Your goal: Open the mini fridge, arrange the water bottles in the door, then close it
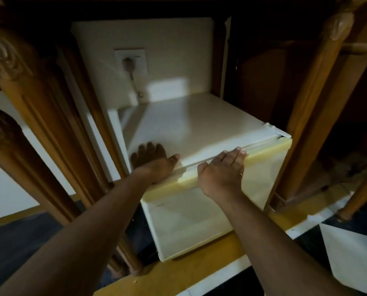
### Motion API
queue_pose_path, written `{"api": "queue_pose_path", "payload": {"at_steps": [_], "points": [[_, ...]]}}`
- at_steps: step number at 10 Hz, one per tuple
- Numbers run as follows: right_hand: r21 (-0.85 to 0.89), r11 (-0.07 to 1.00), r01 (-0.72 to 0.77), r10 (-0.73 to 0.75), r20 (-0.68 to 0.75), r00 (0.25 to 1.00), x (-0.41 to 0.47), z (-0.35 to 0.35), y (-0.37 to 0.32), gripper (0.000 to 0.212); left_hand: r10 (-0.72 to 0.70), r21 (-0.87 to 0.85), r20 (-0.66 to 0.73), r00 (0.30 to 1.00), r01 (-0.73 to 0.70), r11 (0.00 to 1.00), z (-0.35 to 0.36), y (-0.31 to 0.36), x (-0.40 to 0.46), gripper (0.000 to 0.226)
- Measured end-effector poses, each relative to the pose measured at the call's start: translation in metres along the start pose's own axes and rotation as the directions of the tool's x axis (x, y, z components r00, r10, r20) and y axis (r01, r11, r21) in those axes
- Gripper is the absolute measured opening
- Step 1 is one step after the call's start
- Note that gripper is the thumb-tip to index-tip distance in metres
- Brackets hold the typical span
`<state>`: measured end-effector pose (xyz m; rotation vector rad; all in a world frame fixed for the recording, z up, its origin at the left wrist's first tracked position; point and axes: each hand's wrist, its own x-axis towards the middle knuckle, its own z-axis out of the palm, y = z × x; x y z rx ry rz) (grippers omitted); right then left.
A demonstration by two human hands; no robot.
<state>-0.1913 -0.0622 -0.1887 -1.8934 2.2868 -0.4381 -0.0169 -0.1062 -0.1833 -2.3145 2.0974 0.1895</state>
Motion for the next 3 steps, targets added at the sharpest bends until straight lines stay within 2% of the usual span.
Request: {"api": "queue_pose_path", "payload": {"at_steps": [1, 2, 3], "points": [[0.016, 1.0, 0.003, -0.004, 0.027, 1.0, 0.002, -0.008, -0.002, 0.078, -0.022, -0.01, -0.005, 1.0, 0.021, 1.0, -0.011, 0.005, -0.002, 0.085], [0.065, 0.998, 0.019, -0.029, 0.154, 0.988, -0.013, -0.039, 0.008, 0.091, -0.009, -0.144, 0.063, 0.998, 0.018, 0.989, -0.028, 0.004, -0.04, 0.085], [0.079, 0.994, 0.076, -0.093, 0.235, 0.967, -0.02, -0.08, 0.02, 0.1, 0.032, -0.341, 0.075, 0.997, -0.004, 0.94, -0.048, 0.007, -0.072, 0.088]]}}
